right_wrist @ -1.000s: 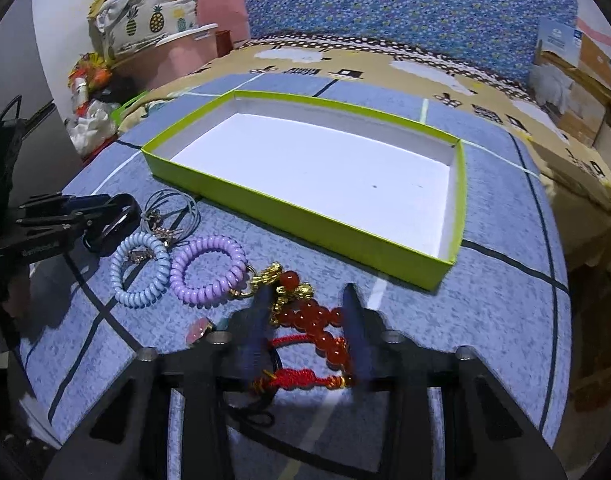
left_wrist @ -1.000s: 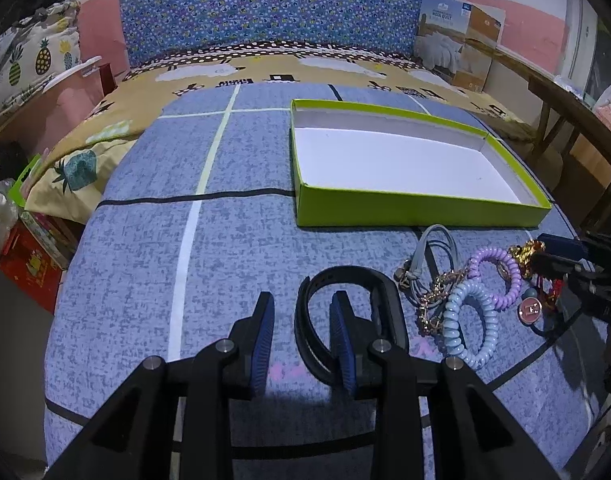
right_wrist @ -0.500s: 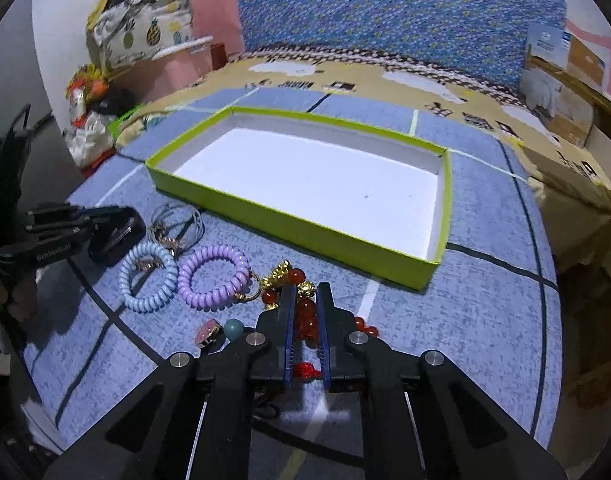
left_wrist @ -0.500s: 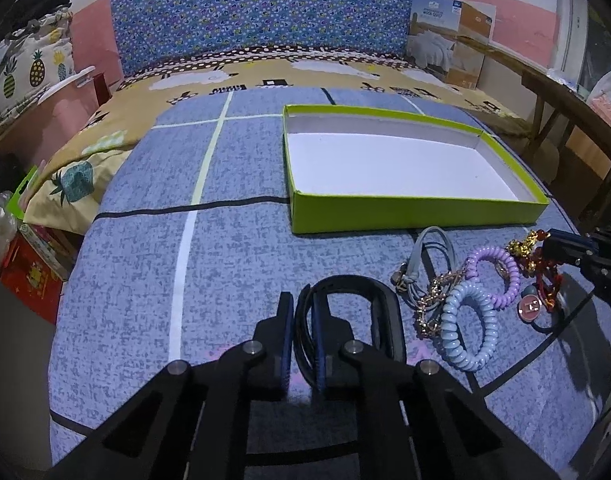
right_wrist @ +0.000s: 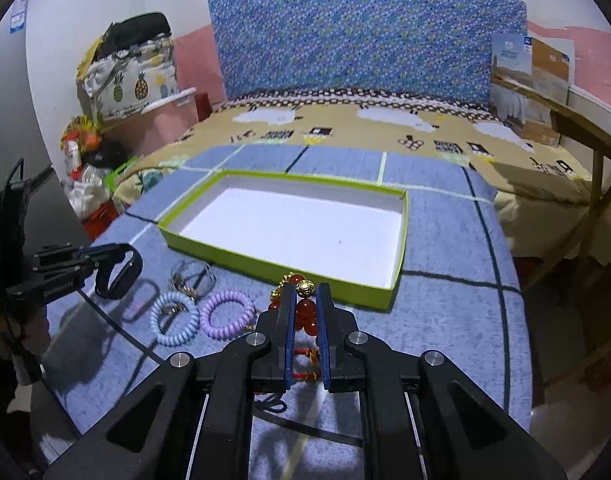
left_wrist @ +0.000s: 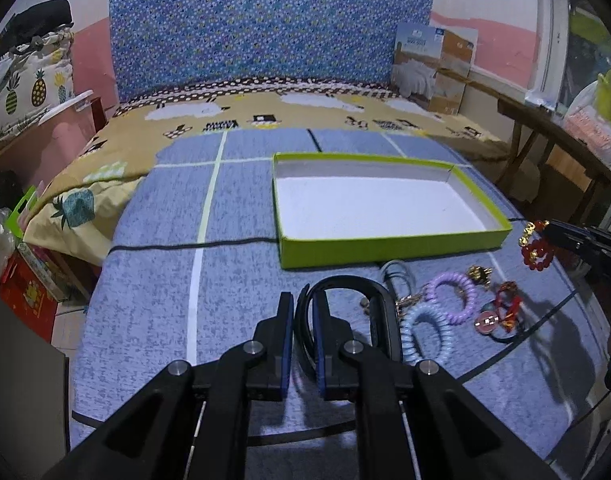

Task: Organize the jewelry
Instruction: 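Carry both items into the green box and open both grippers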

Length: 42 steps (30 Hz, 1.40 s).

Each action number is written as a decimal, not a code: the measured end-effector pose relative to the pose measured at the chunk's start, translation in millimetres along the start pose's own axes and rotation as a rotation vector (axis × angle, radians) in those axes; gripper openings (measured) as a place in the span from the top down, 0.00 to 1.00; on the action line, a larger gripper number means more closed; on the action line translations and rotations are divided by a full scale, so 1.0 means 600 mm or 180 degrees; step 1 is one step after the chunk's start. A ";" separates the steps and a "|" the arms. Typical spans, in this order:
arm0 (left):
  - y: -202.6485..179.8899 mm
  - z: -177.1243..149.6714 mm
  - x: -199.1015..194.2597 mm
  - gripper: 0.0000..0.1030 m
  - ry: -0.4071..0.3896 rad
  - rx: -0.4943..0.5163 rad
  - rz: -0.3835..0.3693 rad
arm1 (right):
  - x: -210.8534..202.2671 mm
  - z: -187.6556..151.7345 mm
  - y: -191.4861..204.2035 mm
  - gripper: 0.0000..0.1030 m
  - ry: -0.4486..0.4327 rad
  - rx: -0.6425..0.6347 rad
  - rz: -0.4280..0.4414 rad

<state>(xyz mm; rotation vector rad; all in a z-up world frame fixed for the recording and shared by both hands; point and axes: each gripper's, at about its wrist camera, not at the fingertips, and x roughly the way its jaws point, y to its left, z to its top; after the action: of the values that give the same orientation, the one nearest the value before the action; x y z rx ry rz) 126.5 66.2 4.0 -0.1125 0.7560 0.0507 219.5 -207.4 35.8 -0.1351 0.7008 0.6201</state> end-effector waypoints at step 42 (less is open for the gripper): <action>-0.021 0.184 0.247 0.91 0.0259 0.0267 0.0320 | 0.258 0.124 -0.103 0.90 0.0393 0.0218 -0.0388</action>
<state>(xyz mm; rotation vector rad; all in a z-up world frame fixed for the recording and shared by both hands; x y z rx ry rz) 310.5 67.8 -17.3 0.0033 0.8438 0.1104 389.2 -158.6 -11.7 -0.1522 0.8260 0.4734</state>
